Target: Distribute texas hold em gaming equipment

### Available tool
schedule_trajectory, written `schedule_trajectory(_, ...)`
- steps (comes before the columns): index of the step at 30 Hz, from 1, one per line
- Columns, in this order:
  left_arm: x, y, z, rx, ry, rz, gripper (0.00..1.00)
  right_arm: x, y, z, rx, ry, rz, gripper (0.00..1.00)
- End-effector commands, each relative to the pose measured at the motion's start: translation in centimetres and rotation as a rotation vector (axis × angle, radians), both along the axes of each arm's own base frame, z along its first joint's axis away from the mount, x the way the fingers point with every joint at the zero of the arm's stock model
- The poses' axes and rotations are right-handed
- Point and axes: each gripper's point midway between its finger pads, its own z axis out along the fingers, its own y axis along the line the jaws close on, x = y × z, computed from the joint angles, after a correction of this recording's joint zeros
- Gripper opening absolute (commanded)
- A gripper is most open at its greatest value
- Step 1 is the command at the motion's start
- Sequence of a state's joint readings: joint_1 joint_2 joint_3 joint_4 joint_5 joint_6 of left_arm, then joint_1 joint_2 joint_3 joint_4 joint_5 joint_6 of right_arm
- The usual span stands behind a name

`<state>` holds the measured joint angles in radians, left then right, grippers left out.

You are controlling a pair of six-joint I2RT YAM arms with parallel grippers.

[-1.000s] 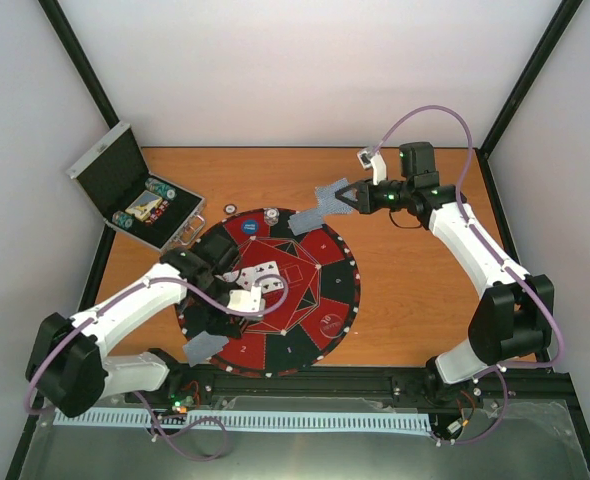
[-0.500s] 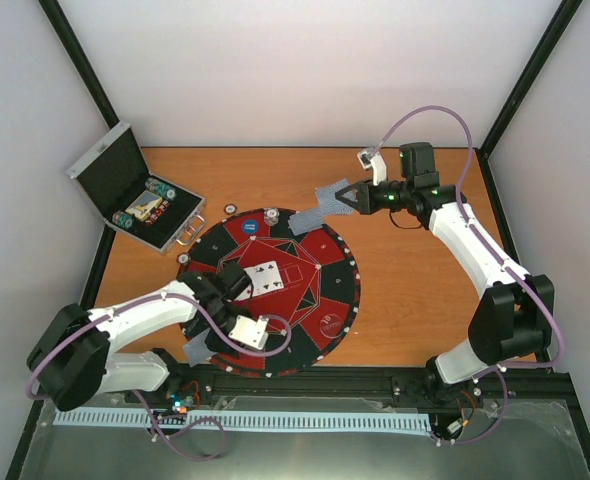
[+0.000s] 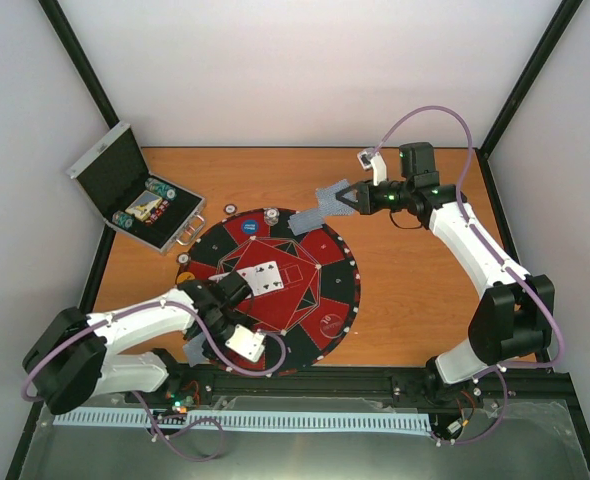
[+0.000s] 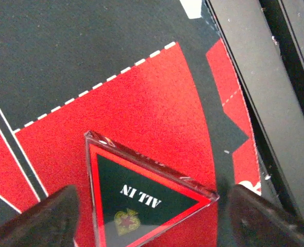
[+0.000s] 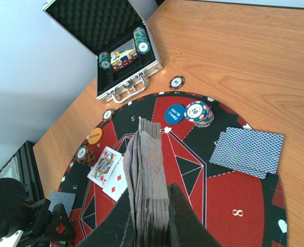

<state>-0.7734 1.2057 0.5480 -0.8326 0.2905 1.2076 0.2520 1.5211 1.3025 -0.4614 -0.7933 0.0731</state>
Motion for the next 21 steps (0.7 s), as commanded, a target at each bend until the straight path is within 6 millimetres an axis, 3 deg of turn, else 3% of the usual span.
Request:
schedule_trajectory(1,0.9,-1.3,0.9,-0.065,-0.066,-0.037,0.87,0.4,-0.3,1.8,0.006,-0.053,-0.004,0.03)
schedule_trajectory(3,1.7,-2.0,1.6,-0.092,-0.095,-0.008,0.98,0.4,-0.3,1.8,0.005,-0.053,-0.004,0.03)
schedule_trajectory(7,4.9,-4.6,4.4,-0.196,-0.19,0.129,1.0,0.5,-0.3,1.9,0.005,-0.05,-0.008,0.03)
schedule_trajectory(12,9.8,-8.2,11.1,-0.443,-0.264,0.406,1.0,0.7,-0.2,2.2,0.005,-0.038,-0.012,0.03)
schedule_trajectory(17,15.3,-8.7,18.0,-0.672,-0.238,0.777,1.0,0.9,0.1,2.3,0.031,-0.005,-0.012,0.03)
schedule_trajectory(21,17.3,-8.7,21.3,-0.785,-0.221,0.933,1.0,0.4,1.8,2.2,0.066,0.027,0.027,0.03)
